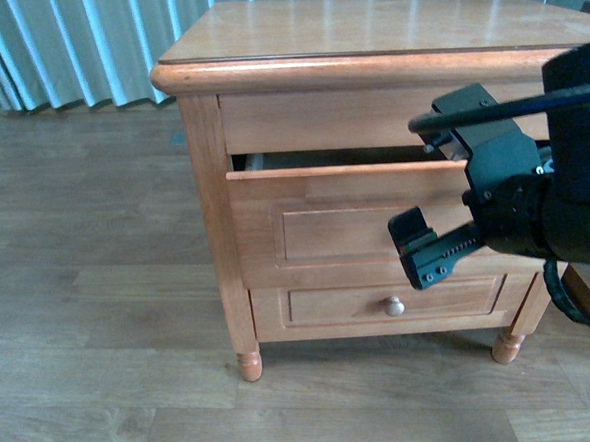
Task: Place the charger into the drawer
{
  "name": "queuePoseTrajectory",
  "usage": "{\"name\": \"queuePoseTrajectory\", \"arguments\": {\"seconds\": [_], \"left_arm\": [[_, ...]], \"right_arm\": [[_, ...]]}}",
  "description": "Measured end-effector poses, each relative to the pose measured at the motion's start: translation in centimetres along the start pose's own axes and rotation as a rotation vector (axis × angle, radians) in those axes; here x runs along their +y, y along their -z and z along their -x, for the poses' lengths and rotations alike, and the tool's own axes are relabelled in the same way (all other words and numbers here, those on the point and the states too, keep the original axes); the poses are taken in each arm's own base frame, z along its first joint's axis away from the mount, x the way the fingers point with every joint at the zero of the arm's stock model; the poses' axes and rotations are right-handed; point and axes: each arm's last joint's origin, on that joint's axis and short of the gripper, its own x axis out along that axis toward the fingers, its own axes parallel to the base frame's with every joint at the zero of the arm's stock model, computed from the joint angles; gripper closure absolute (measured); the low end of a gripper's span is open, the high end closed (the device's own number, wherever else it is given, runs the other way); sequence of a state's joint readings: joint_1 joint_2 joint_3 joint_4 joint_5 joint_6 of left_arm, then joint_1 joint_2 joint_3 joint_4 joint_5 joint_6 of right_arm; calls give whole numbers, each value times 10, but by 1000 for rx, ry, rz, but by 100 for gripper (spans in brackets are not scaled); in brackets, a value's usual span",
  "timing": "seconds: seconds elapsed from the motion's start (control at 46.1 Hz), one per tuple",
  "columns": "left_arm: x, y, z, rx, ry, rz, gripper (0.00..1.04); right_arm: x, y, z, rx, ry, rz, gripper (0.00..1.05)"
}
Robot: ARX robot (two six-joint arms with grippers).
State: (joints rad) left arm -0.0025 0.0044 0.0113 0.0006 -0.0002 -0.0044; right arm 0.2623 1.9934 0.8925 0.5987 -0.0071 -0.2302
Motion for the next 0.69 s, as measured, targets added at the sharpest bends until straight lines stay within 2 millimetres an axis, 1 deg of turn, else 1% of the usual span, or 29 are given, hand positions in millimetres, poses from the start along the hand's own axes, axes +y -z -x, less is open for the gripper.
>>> {"name": "queuePoseTrajectory", "arguments": {"seconds": [0.108,0.303,0.477,0.694], "left_arm": [[0,0,0,0,0,0,6],[0,0,0,0,0,0,6],[0,0,0,0,0,0,6],[0,0,0,0,0,0,6]], "right_arm": [[-1,-7,-16,-8,23,-5,8],[-3,-17,-33,-16,39,-16,8],[1,-18,-43,4,52,-32,8],[1,-19,-45,3,56,-44,8]]}}
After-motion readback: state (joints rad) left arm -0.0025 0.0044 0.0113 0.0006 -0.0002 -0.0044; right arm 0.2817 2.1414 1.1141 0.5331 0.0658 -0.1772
